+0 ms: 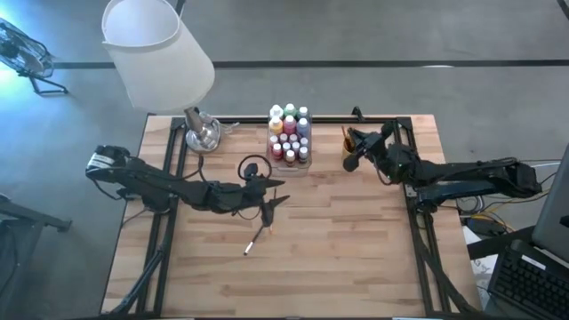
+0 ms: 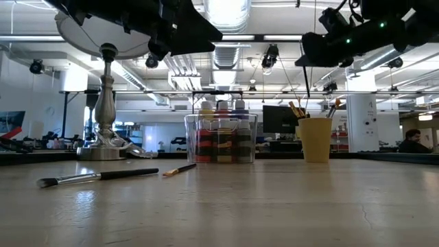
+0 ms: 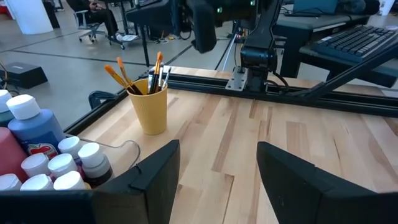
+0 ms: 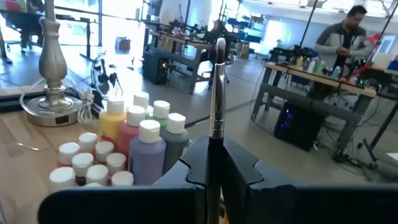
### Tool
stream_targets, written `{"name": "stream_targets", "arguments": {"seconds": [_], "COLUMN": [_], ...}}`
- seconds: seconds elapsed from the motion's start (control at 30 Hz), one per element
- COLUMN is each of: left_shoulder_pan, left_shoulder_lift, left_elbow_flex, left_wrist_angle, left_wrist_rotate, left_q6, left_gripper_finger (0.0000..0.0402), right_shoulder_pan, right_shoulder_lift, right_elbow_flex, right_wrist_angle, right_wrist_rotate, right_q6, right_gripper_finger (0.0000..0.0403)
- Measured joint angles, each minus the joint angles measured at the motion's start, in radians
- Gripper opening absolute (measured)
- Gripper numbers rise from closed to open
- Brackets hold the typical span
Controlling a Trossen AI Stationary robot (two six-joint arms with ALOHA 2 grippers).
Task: Pick & Place Paint Supplies
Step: Put the silver paint brush into the cup
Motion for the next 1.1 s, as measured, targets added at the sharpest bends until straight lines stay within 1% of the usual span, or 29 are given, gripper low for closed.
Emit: {"name": "stream_targets", "arguments": {"seconds": [0.23, 0.4, 0.6, 1.1], "left_shoulder_pan": [0.000, 0.000, 0.000, 0.001], "left_shoulder_lift": [0.000, 0.003, 0.003, 0.003], "left_elbow_flex": [0.000, 0.000, 0.000, 0.000], "left_wrist_angle": [0.000, 0.000, -0.001, -0.001], "left_wrist_rotate": [0.000, 0.000, 0.001, 0.001], "left_q6": [-0.001, -0.001, -0.001, -0.002], "left_gripper_finger": [0.0218, 0.0218, 0.0218, 0.0218], "right_shoulder_pan": [-0.014, -0.037, -0.039, -0.061], "right_shoulder_lift": [0.074, 0.125, 0.178, 0.281], "right_elbow_flex": [-0.056, -0.066, -0.066, -0.066], "right_wrist_angle": [0.121, 0.126, 0.128, 0.122], "right_wrist_rotate": [0.003, 0.005, 0.005, 0.029], "right_q6": [-0.020, 0.011, 0.019, 0.035], "right_gripper_finger": [0.0012, 0.0013, 0.0013, 0.0013]}}
